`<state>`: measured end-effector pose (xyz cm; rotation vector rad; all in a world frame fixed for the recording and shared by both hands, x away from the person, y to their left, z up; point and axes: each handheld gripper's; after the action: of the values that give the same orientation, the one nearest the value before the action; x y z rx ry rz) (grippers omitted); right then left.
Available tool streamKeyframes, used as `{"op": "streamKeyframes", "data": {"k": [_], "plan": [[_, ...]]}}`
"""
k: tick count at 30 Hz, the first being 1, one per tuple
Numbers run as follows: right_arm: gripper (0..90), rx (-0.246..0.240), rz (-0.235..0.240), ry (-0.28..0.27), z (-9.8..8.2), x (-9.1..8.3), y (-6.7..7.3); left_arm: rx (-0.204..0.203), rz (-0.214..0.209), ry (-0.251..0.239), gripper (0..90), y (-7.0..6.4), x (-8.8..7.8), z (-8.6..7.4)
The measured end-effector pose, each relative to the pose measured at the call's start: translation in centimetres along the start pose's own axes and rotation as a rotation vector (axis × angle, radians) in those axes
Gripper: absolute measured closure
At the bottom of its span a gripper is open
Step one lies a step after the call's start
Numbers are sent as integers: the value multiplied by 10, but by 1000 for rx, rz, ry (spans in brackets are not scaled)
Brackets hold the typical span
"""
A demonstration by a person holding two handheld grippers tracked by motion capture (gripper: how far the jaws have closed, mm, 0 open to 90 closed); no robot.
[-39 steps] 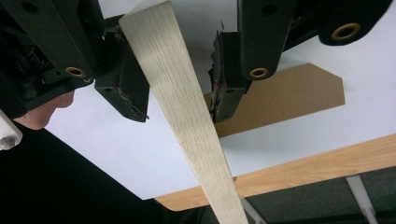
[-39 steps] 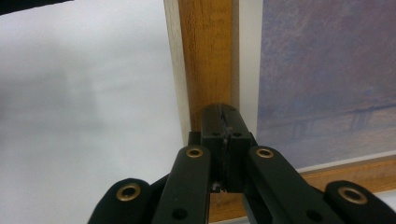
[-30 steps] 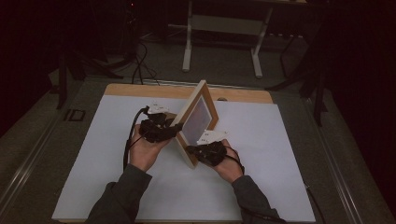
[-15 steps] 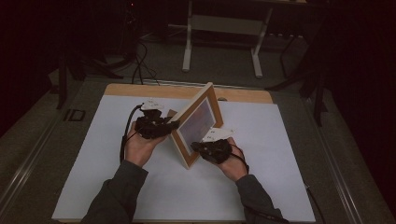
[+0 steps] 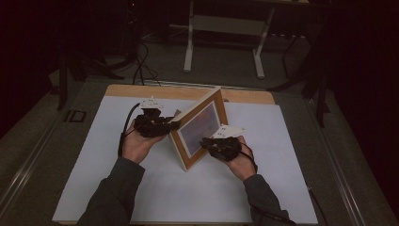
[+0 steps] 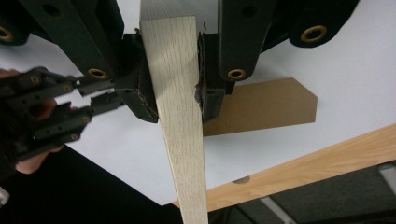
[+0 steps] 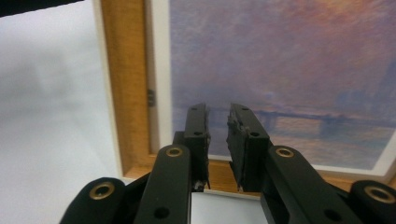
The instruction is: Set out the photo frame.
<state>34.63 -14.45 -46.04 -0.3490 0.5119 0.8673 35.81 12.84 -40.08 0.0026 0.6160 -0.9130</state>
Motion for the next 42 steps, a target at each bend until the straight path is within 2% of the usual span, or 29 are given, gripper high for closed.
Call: {"op": "streamKeyframes", "data": {"k": [1, 9, 11, 16, 20, 25, 32, 38, 42], "plan": [[757, 5, -8, 1, -1, -2, -2, 10, -21, 0, 710, 1, 1, 1], [725, 19, -37, -4, -3, -8, -11, 27, -73, -1, 714, 6, 3, 2], [718, 19, -49, -5, -3, -11, -15, 30, -82, 0, 715, 7, 3, 2], [705, 26, -79, -12, -1, -18, -25, 70, -91, 24, 714, 11, 4, 5], [704, 50, -101, -26, -1, -23, -32, 97, -94, 38, 713, 12, 4, 7], [702, 79, -131, -55, 0, -31, -41, 97, -121, 33, 717, 20, 4, 8], [696, 100, -158, -70, 1, -38, -51, 140, -151, 50, 715, 27, 5, 12], [687, 115, -175, -72, 1, -41, -58, 139, -190, 39, 714, 31, 7, 12], [682, 127, -190, -73, 0, -43, -63, 154, -235, 40, 716, 32, 10, 14]]}}
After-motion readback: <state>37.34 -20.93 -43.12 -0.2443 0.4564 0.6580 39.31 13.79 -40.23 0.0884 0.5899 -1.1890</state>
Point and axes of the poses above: each handheld gripper's, and its own axes: x roughly forward along the jaws, z roughly out of its top, y roughly to its left, and after that the axes turned 5 degrees about -z, right-handed
